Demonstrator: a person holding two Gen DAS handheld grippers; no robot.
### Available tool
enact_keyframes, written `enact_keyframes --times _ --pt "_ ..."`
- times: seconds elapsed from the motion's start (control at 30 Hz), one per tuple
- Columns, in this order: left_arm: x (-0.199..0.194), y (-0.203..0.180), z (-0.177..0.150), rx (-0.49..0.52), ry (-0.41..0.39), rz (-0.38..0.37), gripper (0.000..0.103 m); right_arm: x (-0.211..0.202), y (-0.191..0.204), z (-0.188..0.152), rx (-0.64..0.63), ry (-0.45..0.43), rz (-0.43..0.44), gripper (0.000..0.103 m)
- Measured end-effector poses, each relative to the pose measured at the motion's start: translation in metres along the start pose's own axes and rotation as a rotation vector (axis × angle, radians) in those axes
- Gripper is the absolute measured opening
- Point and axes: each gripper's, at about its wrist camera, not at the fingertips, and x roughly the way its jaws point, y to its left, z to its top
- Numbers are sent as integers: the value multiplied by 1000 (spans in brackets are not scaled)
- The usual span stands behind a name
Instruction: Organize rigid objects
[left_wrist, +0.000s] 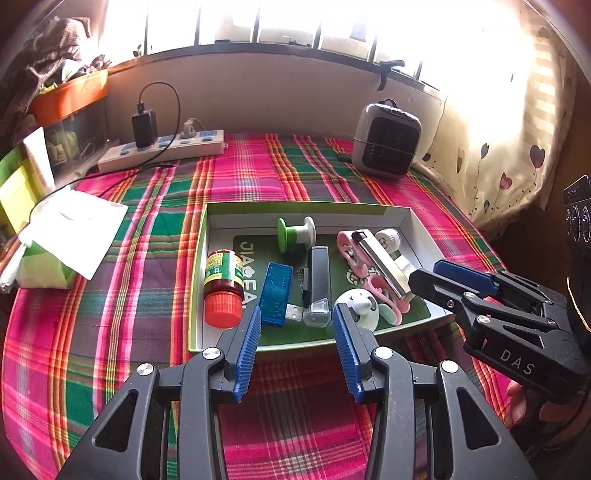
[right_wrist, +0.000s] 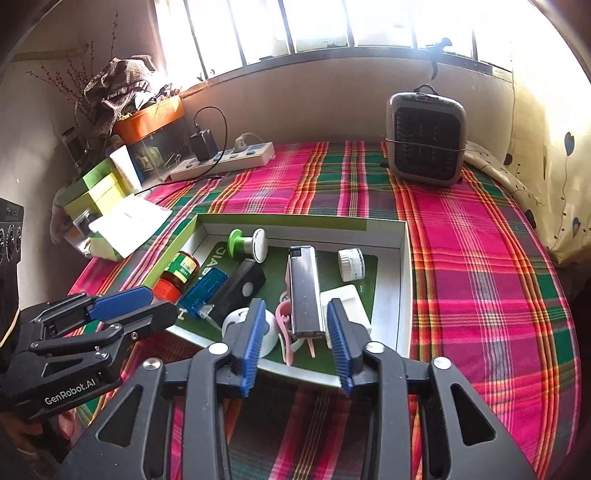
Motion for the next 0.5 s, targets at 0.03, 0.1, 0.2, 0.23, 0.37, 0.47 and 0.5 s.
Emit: enact_keyframes --times 0.03,0.1,0.2,0.23,0.37,0.47,0.5 --pt "-3 -1 -2 1 -2 7 40 -2 1 -1 0 -4 -2 45" --pt "-7 0 -4 -12 -13 24 40 -7 2 -4 -2 -12 -5 46" --pt "-16 0 -12 -19 -23 35 40 -13 2 -10 10 -11 -2 46" --pt "-18 0 -15 -24 -22 41 40 -15 2 -13 10 -11 -6 46" --pt "-21 1 -29 -28 -10 48 40 -20 5 -24 -5 -7 -27 46" --pt "-22 0 -36 -22 -2 71 40 -21 7 -33 -12 4 -45 46" --pt "-22 0 -39 -21 0 73 40 -20 9 -36 -14 11 -59 46"
